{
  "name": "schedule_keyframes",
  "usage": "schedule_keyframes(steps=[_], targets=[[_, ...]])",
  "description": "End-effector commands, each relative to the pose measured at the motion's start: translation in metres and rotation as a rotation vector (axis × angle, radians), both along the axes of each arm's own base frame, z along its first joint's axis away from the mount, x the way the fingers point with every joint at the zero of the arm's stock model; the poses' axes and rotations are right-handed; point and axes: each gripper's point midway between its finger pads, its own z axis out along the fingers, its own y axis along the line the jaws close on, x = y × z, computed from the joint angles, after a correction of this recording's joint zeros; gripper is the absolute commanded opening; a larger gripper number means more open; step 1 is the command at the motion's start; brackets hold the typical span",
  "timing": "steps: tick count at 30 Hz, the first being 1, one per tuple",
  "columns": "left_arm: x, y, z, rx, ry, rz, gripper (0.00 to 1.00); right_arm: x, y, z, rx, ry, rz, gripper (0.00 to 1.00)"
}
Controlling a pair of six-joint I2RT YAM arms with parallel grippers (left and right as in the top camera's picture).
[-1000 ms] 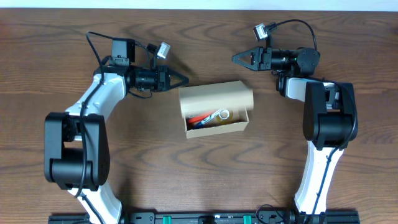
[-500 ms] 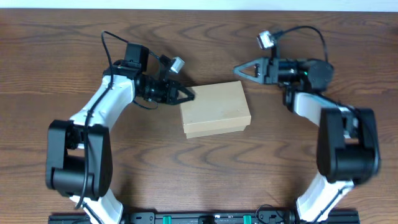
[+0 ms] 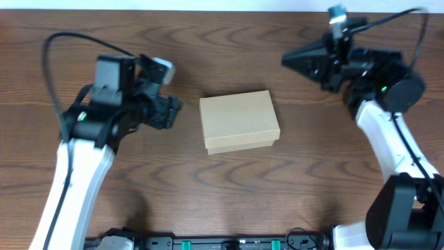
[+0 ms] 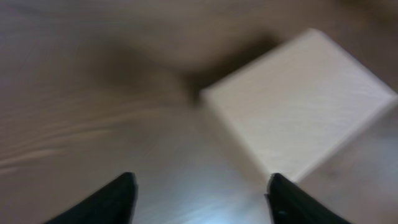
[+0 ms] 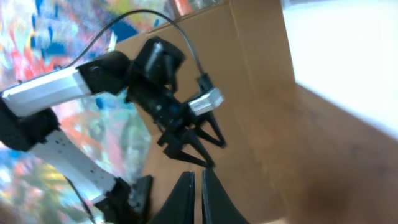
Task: Pack container
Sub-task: 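Withdraw the left gripper and bring the right gripper above the lid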
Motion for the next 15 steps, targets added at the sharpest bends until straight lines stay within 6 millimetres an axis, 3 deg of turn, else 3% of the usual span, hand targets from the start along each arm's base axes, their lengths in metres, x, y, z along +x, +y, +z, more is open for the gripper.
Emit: schedule_keyframes(steps=[1, 4, 7, 10, 15], targets=[[0.004, 0.059, 0.022, 0.232, -0.108, 0.235, 0.79, 0.006, -0.015, 0.033, -0.026, -0.171, -0.042, 0.09], [-0.001, 0.066, 0.029, 0.252, -0.129, 0.259, 0.8, 0.02, -0.032, 0.053, -0.041, -0.277, -0.09, 0.18], [-0.003, 0.066, 0.027, 0.256, -0.115, 0.257, 0.82, 0.032, -0.052, 0.084, -0.029, -0.358, -0.181, 0.19], [-0.003, 0.069, 0.025, 0.272, -0.107, 0.266, 0.95, 0.045, -0.073, 0.111, -0.004, -0.407, -0.296, 0.2], [-0.003, 0.086, 0.026, 0.323, -0.11, 0.327, 0.95, 0.082, -0.118, 0.142, 0.058, -0.365, -0.581, 0.2]])
